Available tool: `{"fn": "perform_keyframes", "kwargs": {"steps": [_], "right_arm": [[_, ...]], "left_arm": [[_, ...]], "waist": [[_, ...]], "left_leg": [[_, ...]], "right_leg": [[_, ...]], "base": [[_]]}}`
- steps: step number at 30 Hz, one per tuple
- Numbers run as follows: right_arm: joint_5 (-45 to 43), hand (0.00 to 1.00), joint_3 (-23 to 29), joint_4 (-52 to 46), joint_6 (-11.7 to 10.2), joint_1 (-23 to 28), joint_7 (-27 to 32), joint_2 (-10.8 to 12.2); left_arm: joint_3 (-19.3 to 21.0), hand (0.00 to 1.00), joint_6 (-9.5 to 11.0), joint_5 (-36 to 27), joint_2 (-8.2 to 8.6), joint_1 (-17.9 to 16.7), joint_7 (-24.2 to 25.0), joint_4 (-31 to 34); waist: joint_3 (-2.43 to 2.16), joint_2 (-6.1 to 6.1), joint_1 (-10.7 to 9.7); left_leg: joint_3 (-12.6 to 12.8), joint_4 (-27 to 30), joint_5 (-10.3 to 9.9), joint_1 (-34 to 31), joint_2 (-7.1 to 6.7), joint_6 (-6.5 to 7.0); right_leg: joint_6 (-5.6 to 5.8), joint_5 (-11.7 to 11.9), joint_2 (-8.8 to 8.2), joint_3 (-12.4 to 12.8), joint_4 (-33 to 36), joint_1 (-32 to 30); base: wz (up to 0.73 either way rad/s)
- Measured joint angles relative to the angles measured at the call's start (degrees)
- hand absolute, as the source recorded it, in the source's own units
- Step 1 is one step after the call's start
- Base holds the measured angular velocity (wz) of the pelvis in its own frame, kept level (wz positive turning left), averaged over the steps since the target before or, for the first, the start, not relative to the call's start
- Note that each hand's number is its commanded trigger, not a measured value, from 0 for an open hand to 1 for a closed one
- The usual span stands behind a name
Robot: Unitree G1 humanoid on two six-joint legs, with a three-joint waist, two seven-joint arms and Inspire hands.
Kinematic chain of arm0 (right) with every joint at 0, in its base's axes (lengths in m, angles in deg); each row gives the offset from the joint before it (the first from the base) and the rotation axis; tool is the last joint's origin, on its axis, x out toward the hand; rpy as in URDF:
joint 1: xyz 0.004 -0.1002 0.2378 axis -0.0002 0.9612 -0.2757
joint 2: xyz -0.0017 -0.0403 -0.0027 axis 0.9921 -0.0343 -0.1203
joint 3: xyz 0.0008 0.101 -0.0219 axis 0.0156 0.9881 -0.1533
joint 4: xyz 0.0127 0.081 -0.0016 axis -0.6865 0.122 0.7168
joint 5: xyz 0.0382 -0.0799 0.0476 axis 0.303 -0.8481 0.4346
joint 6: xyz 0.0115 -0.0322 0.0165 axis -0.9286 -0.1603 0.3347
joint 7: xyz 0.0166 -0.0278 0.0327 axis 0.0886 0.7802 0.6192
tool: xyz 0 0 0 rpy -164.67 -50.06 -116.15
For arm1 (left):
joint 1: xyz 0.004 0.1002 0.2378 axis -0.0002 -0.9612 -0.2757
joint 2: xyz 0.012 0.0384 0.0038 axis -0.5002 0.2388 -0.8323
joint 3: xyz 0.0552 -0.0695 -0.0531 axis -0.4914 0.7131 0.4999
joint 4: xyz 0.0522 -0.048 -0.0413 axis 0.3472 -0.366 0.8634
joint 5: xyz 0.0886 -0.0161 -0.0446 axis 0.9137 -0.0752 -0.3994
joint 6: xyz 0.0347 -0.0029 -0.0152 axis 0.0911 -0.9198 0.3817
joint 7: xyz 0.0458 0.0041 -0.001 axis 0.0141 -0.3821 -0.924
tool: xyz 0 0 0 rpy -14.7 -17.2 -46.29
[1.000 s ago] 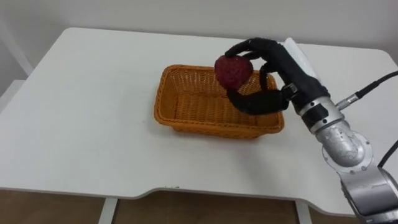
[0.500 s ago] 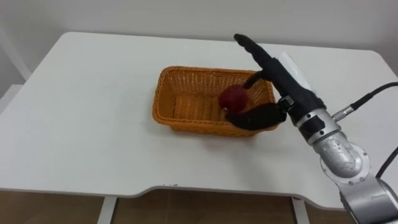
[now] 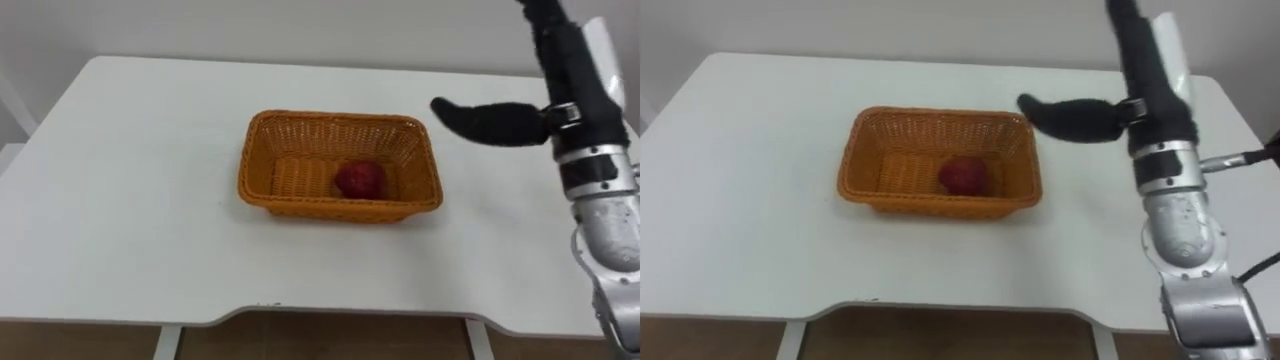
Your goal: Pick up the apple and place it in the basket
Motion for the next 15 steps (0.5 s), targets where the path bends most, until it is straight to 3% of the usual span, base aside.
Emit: {"fn": "perform_keyframes", "kwargs": {"steps": [5,10,15], "right_arm": [[4.86,0.0,12.06,0.1,-1.14,1.31,11.76,-0.18],[8.25,0.0,19.19,4.99,-1.77,3.92,23.9,-0.24],[20.73,0.0,26.29,14.66,-1.48,6.6,31.7,-0.26]], "left_arm": [[3.97,0.0,0.61,0.04,0.09,-1.31,-2.06,0.05],[5.25,0.0,0.56,-0.43,0.05,-3.41,-2.54,0.46],[6.91,0.0,-0.25,-0.6,0.41,-4.37,-3.0,1.56]], "waist": [[-0.08,-0.29,-1.66],[-0.09,-0.69,-3.97],[-0.22,-0.97,-5.4]], "left_leg": [[0.79,-0.55,0.0,0.3,0.15,0.0],[1.61,-0.8,-0.05,0.39,0.47,-0.07],[2.09,-0.75,-0.05,-0.31,0.5,-0.05]], "right_leg": [[0.01,-0.01,0.09,0.16,0.0,-0.14],[0.01,-0.01,0.33,0.7,0.09,-0.34],[0.01,0.0,0.29,1.05,0.53,-1.21]], "base": [[-0.07],[-0.11],[-0.05]]}}
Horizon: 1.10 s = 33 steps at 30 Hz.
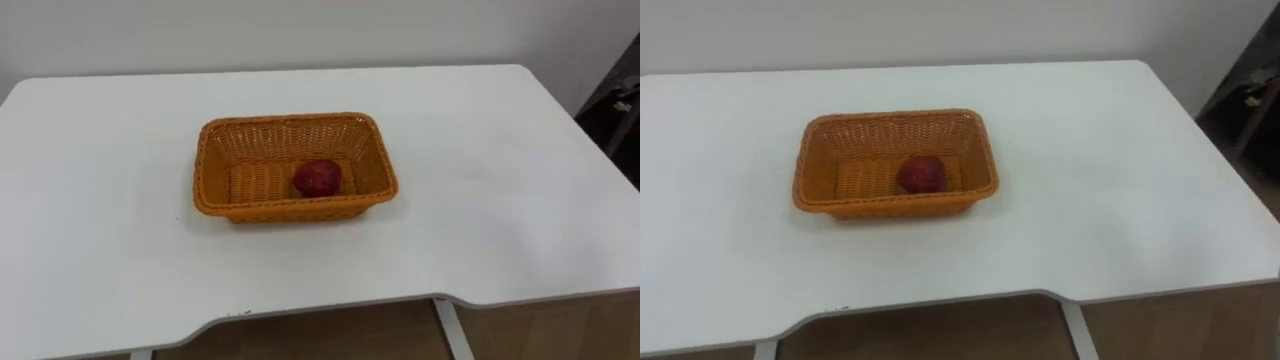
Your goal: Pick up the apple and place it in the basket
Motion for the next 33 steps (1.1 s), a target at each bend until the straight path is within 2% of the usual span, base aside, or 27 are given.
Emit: {"fn": "perform_keyframes", "kwargs": {"steps": [2,3,6,9,10,13,17,18,20,26,30,33], "right_arm": [[8.75,0.0,2.13,7.48,0.58,1.48,2.61,-0.01],[10.72,0.0,2.42,9.51,0.92,2.21,2.99,0.0],[17.99,0.0,2.67,20.83,3.1,3.74,2.89,0.44],[21.38,0.0,2.58,31.88,5.26,4.71,1.76,0.9],[23.03,0.0,2.22,35.75,6.28,5.36,0.9,1.13],[24.25,0.0,1.5,46.02,7.91,6.09,-1.62,3.33],[25.84,0.0,-4.14,56.91,10.74,7.76,-8.17,7.03],[25.88,0.0,-5.05,58.0,11.26,7.98,-9.22,7.55],[25.54,0.0,-10.7,62.24,12.67,8.2,-14.89,9.28],[18.91,0.0,-20.54,67.98,14.87,8.84,-28.71,11.01],[9.11,0.0,-22.95,68.18,15.59,8.45,-34.3,11.54],[2.26,0.0,-25.47,68.18,15.96,7.04,-38.03,11.54]], "left_arm": [[1.53,0.0,-1.29,0.05,0.02,-0.5,-0.35,1.18],[1.7,0.0,-1.61,0.06,-0.04,-0.41,-0.47,1.34],[2.31,0.0,-3.1,0.02,0.33,-0.55,-0.5,2.86],[2.61,0.0,-3.71,0.02,0.55,-0.52,-0.51,3.04],[2.72,0.0,-4.56,0.02,0.63,-0.62,-0.49,3.83],[2.98,0.0,-5.7,0.28,1.19,-0.1,-0.39,4.57],[3.25,0.0,-5.91,0.65,2.25,0.42,0.42,4.41],[3.26,0.0,-5.94,0.65,2.31,0.56,0.72,4.41],[3.26,0.0,-5.96,0.69,2.35,0.66,1.2,4.36],[3.21,0.0,-6.23,0.7,3.5,1.3,1.14,3.47],[3.2,0.0,-6.78,1.16,4.36,2.0,1.2,2.82],[2.45,0.0,-6.83,1.14,4.45,2.65,1.3,2.22]], "waist": [[-0.45,0.07,-1.04],[-0.5,0.08,-1.03],[-0.48,0.36,-2.01],[-0.39,1.68,-2.48],[-0.36,2.01,-2.44],[-0.32,2.09,-2.18],[-0.15,1.92,-0.95],[-0.14,1.93,-0.6],[-0.01,1.82,-0.21],[0.26,2.16,2.04],[0.34,3.01,2.7],[0.69,3.84,2.81]], "left_leg": [[-0.3,0.33,-0.02,-0.6,-0.05,0.03],[-0.44,0.43,-0.03,-0.75,-0.07,0.04],[-0.34,0.41,-0.01,-0.86,-0.04,0.06],[-0.02,0.33,-0.01,-0.77,-0.06,0.07],[0.22,0.34,0.0,-0.78,0.02,0.07],[0.28,0.31,0.03,-0.57,0.09,0.01],[0.51,0.25,-0.03,-0.41,0.0,0.03],[0.53,0.23,-0.05,-0.48,-0.03,0.04],[0.46,0.14,-0.06,-0.45,-0.13,0.08],[0.55,-0.21,-0.11,0.16,-0.11,0.09],[0.55,-0.43,-0.16,0.48,-0.02,0.0],[0.54,-0.54,-0.19,0.18,-0.01,-0.02]], "right_leg": [[0.0,0.01,-0.04,-0.25,-0.01,-0.26],[0.0,0.01,-0.07,-0.42,0.02,-0.27],[0.0,0.01,-0.05,0.25,0.48,-0.7],[0.0,0.01,-0.07,0.33,0.57,-0.76],[-0.01,0.0,-0.05,0.42,0.62,-0.87],[-0.05,-0.01,0.09,0.96,0.54,-0.72],[-0.12,-0.1,0.03,1.35,0.38,-1.19],[-0.13,-0.15,0.01,1.24,0.38,-1.36],[-0.05,-0.32,-0.16,0.9,0.36,-1.41],[0.01,-0.13,0.02,1.12,-0.43,-0.72],[-0.03,-0.11,0.15,1.49,-0.45,-0.75],[-0.04,-0.1,0.15,1.13,-0.43,-0.88]], "base": [[0.06],[0.08],[-0.03],[-0.06],[-0.04],[-0.01],[-0.07],[0.0],[0.0],[-0.01],[0.0],[0.0]]}}
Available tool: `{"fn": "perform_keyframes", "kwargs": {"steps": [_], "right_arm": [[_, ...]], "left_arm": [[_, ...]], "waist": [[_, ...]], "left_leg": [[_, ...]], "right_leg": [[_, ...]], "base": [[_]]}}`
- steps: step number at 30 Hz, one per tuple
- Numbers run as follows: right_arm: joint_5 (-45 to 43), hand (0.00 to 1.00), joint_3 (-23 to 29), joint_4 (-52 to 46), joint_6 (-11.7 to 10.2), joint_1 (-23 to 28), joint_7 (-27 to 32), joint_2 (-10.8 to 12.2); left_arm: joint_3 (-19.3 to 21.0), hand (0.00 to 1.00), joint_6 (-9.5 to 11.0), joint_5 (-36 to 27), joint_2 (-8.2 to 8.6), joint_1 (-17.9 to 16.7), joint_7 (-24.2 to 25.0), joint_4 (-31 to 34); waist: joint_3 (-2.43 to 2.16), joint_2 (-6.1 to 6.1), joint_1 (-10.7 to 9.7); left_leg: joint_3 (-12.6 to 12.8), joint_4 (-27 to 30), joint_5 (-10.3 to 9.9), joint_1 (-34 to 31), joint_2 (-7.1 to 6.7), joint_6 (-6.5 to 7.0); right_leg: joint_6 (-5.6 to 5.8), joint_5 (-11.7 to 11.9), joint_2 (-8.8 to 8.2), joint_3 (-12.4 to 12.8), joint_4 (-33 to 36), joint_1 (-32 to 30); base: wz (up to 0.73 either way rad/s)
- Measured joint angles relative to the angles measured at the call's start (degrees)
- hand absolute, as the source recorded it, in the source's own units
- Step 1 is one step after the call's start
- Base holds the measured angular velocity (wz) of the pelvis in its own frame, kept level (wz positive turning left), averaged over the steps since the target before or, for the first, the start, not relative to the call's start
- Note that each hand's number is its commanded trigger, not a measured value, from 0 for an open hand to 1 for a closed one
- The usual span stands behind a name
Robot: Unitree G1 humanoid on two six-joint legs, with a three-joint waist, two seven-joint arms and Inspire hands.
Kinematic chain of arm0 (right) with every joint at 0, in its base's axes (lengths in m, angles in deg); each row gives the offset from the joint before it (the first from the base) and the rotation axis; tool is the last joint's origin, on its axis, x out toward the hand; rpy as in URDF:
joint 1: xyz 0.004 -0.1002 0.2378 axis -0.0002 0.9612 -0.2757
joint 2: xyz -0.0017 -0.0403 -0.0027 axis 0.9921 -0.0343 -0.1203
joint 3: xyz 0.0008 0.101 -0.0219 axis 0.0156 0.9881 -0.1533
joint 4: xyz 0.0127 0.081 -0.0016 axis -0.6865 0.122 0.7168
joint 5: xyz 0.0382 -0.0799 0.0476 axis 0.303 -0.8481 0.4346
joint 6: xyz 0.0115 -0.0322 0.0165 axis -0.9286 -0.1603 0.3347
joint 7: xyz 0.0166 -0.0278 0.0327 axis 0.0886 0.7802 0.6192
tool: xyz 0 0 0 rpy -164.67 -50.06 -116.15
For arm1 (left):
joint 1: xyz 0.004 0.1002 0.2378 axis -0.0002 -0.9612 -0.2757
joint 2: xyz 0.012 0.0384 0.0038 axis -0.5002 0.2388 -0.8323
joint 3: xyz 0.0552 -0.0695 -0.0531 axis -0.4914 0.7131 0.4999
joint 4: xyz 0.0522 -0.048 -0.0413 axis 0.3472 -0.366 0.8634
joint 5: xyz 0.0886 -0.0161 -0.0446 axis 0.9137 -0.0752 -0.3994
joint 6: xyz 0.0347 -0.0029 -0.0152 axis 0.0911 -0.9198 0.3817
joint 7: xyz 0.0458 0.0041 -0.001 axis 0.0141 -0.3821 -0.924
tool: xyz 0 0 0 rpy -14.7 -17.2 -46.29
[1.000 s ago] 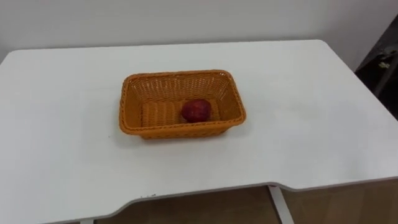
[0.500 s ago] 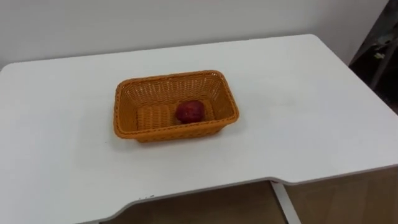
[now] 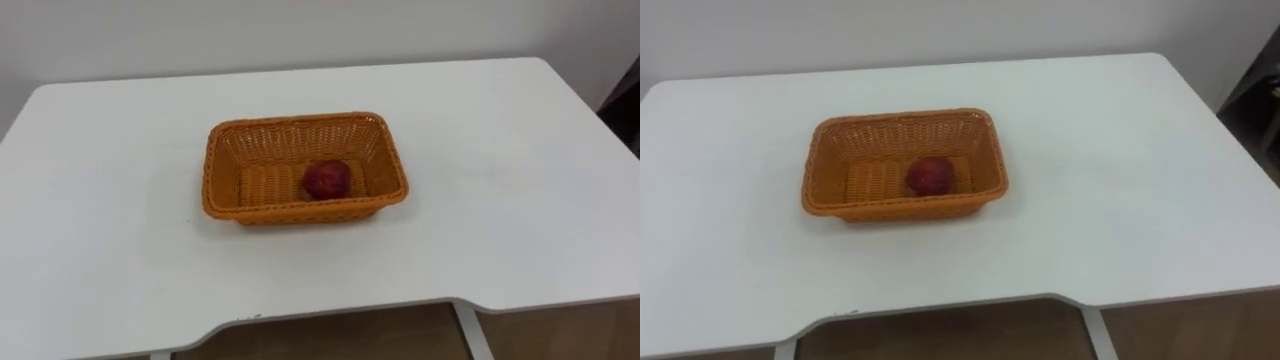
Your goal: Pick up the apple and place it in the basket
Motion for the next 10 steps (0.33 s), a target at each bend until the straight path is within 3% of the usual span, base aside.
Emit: {"fn": "perform_keyframes", "kwargs": {"steps": [3,10], "right_arm": [[-6.15,0.0,-3.14,-0.05,0.12,-1.28,-2.71,0.08],[-14.16,0.0,-9.07,0.04,1.23,-2.94,-6.98,0.42]], "left_arm": [[-2.45,0.0,-0.43,0.07,0.07,0.48,0.11,-1.19],[-6.72,0.0,-1.72,0.07,0.53,1.34,1.21,-3.06]], "waist": [[0.04,0.56,0.14],[-0.02,0.31,0.24]], "left_leg": [[-0.05,-0.13,-0.02,0.03,0.02,-0.03],[-0.44,0.06,-0.02,0.04,0.01,-0.03]], "right_leg": [[0.0,0.0,0.05,0.11,0.01,0.05],[0.0,-0.01,-0.05,-0.63,0.0,0.33]], "base": [[0.0],[0.04]]}}
